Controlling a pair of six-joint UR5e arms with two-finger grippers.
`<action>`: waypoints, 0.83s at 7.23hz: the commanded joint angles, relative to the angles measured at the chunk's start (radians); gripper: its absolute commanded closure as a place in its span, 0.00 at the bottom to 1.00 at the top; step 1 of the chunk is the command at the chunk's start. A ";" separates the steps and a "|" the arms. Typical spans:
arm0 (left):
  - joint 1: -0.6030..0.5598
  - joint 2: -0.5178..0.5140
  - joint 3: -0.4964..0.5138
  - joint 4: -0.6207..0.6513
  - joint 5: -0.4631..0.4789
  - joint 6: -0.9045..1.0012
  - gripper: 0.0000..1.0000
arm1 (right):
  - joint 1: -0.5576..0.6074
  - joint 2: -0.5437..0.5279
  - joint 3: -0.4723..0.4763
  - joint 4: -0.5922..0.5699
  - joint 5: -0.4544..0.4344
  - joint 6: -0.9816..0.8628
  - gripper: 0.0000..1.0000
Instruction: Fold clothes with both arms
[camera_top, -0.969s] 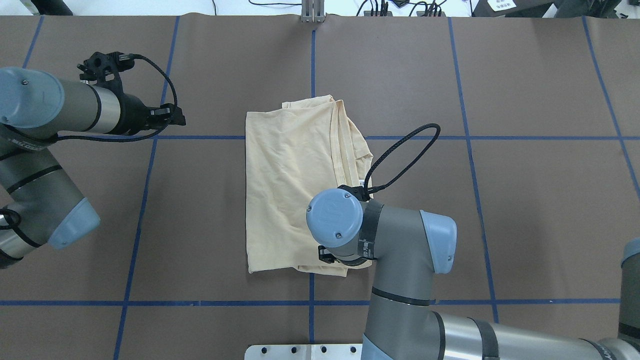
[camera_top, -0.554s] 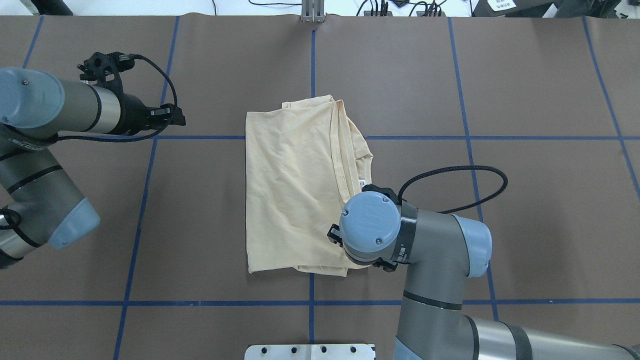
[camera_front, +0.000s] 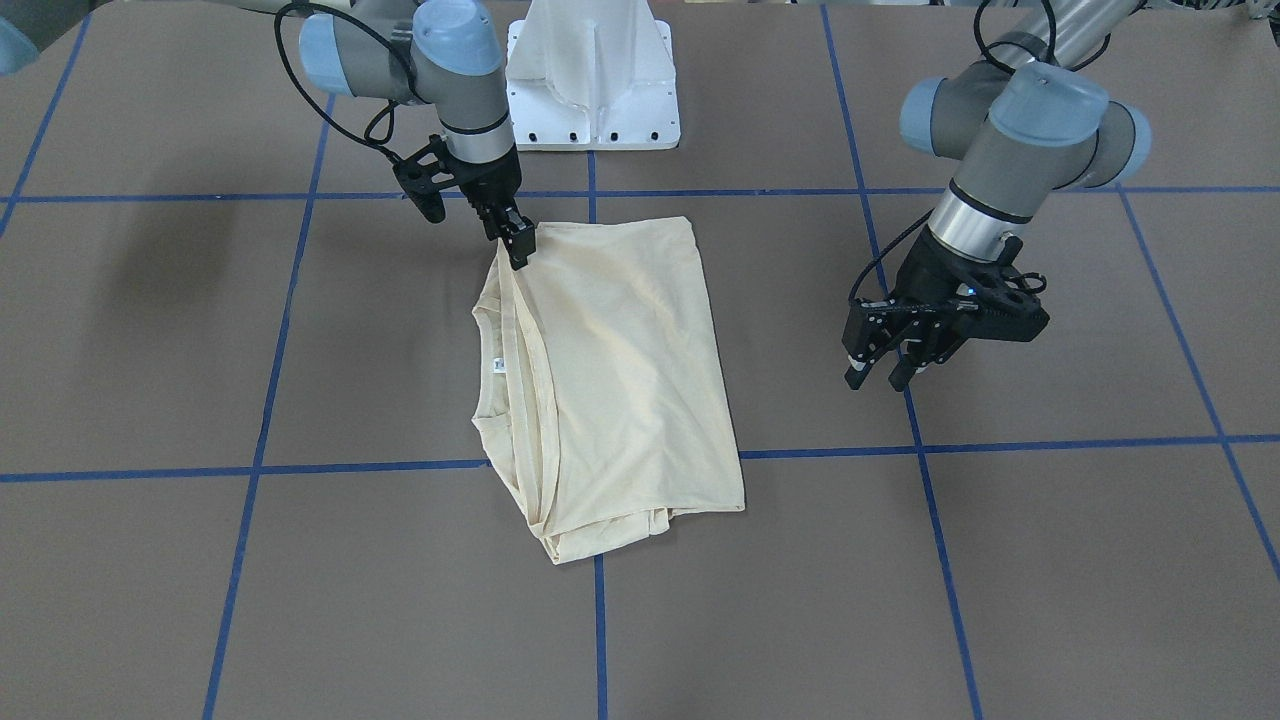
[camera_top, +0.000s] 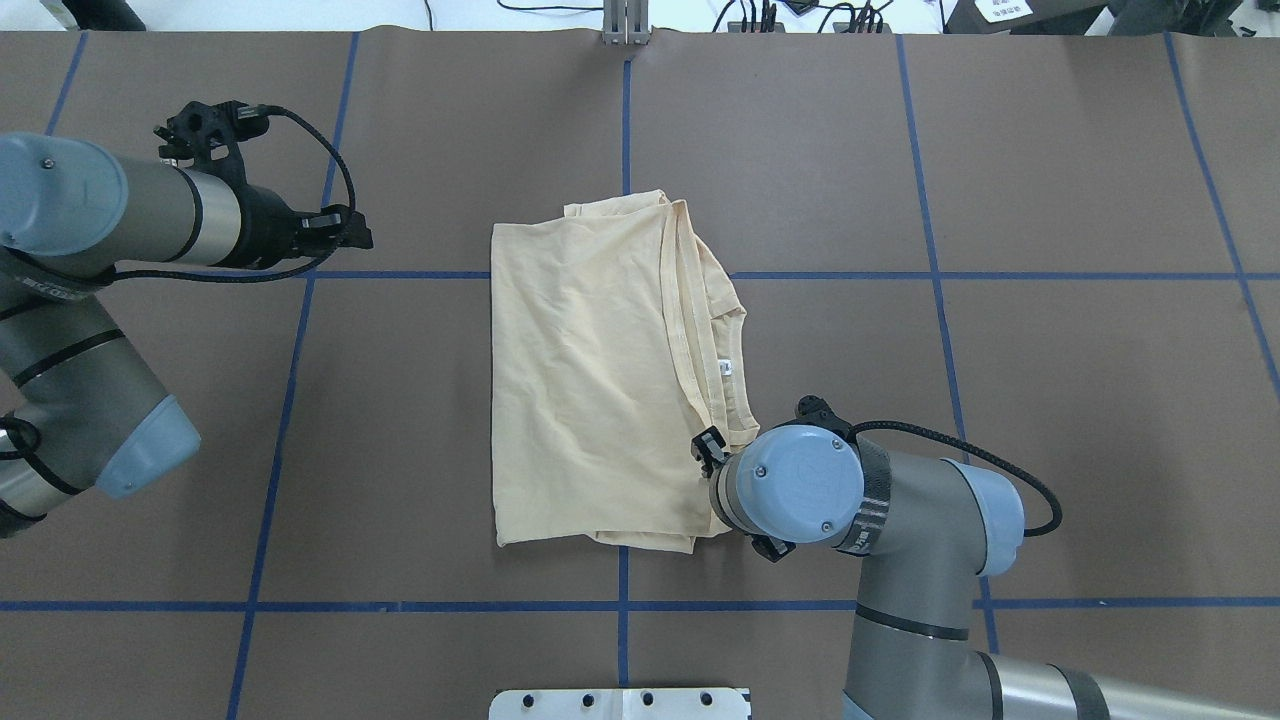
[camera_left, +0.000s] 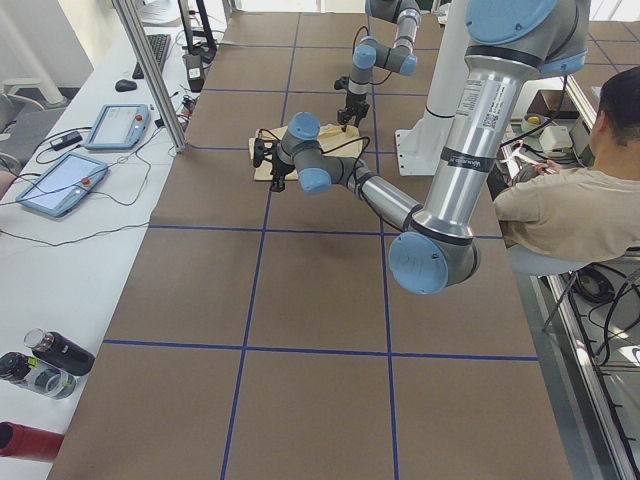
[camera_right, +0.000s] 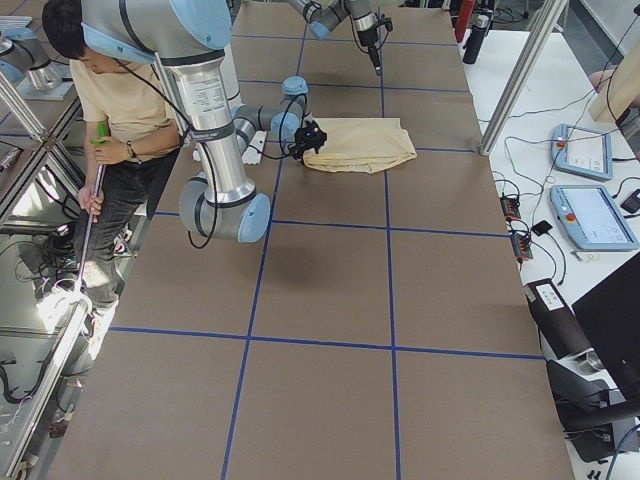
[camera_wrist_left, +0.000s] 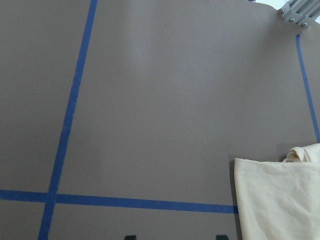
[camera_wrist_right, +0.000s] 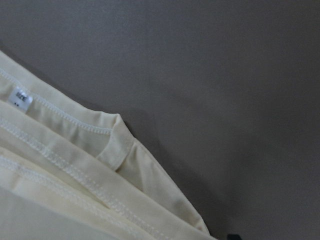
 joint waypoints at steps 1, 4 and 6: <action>-0.001 0.002 -0.011 0.001 0.001 -0.008 0.38 | -0.002 0.001 -0.003 0.007 -0.032 0.051 0.31; -0.001 0.002 -0.011 0.001 0.001 -0.008 0.38 | -0.005 0.001 -0.026 0.010 -0.042 0.051 0.31; -0.001 0.002 -0.011 0.001 -0.001 -0.008 0.38 | -0.008 0.004 -0.029 0.011 -0.042 0.052 0.45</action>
